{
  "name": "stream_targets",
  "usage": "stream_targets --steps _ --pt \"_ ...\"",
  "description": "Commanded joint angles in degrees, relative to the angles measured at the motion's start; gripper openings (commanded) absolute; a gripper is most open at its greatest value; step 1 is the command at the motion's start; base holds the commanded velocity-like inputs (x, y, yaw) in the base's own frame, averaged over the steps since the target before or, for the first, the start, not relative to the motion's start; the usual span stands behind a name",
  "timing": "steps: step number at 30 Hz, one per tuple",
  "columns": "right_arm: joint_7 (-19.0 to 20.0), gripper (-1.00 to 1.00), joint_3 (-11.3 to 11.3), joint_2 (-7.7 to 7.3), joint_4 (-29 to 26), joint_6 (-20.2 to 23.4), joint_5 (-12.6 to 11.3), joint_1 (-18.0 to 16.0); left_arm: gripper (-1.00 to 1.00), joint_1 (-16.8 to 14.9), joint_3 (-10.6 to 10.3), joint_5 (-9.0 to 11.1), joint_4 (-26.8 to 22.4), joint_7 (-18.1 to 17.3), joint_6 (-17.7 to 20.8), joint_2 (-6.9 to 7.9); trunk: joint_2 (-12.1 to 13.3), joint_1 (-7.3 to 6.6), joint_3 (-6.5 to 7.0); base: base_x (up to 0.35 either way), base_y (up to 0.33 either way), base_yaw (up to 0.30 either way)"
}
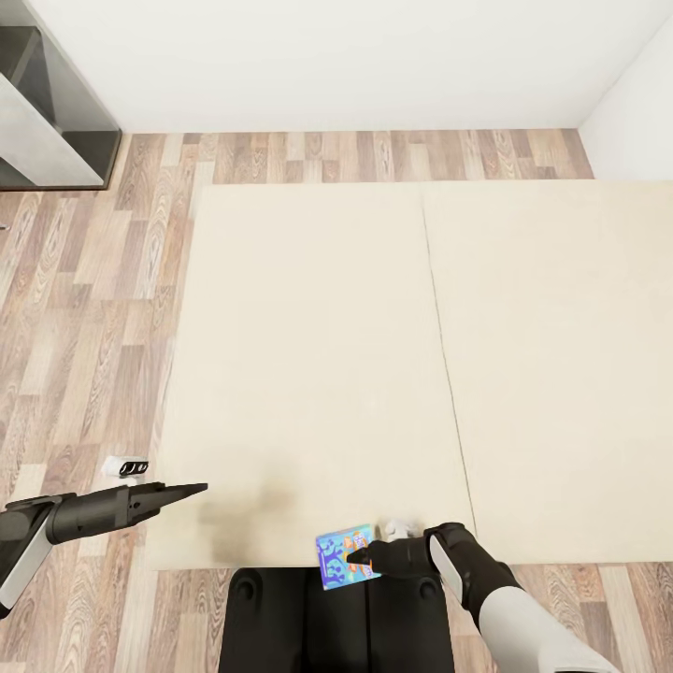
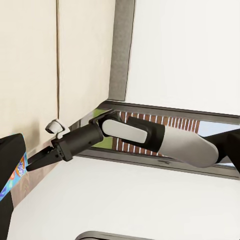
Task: Put all the toys in the child's room - the three board games (two on the bed and one on the table), the two jigsaw puzzles on the table, and the tennis ball on the table - inside the toy box on the table in the child's room.
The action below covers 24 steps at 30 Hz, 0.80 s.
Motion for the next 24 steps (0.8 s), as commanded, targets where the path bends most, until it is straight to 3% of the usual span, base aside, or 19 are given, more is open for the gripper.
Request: stream_targets --steps 1,24 --pt "0.07 1.00 -0.29 0.07 -0.07 0.46 -0.08 0.00 1.00 -0.01 -0.04 0.02 -0.01 -0.19 0.61 0.02 -0.09 0.03 -0.06 0.000 0.000 0.000" --pt "2.54 1.00 -0.52 0.12 -0.07 -2.27 -0.50 0.00 1.00 -0.01 -0.02 -0.04 -0.01 -0.19 0.61 0.02 -0.09 0.03 -0.06 0.000 0.000 0.000"
